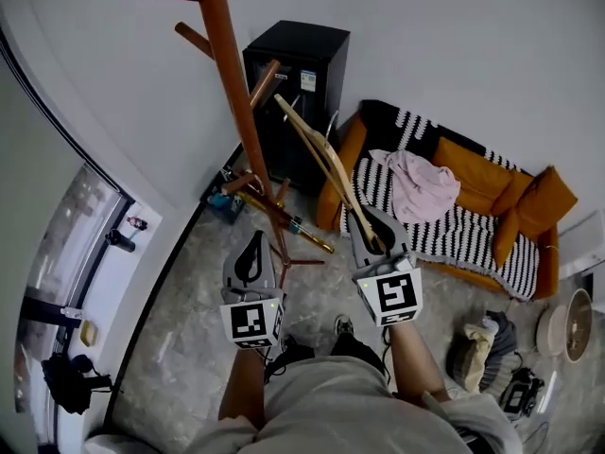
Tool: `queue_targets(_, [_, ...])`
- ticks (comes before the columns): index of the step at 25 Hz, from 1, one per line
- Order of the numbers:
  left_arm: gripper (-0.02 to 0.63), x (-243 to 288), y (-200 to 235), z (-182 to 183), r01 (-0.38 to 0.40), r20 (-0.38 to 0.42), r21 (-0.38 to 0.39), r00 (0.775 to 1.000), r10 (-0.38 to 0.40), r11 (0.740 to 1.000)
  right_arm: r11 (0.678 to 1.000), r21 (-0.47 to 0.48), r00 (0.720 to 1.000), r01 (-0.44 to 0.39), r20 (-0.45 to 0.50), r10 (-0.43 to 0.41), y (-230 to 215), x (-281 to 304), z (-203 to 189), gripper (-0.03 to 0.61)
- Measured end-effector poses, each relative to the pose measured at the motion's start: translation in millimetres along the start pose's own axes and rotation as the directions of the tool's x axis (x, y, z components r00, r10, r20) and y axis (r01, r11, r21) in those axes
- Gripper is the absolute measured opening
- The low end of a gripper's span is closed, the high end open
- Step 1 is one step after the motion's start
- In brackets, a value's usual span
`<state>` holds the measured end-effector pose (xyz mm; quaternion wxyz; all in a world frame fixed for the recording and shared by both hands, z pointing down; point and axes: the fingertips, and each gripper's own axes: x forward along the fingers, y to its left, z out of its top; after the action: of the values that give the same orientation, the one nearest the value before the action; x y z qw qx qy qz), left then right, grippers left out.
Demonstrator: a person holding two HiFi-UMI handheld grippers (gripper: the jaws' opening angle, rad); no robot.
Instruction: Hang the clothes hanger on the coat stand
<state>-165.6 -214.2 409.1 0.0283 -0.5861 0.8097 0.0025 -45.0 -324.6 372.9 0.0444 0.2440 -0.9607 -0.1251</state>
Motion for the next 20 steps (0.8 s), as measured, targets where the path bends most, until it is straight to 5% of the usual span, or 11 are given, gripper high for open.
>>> queue_targets(20, [0.009,9.5,36.9,-0.9,-0.309,-0.025,-0.009,0.951,0.308,0.951,0.952,-0.091,0.956,-0.294,-0.004,0.295,-10.4,123.6,23.2,0.048])
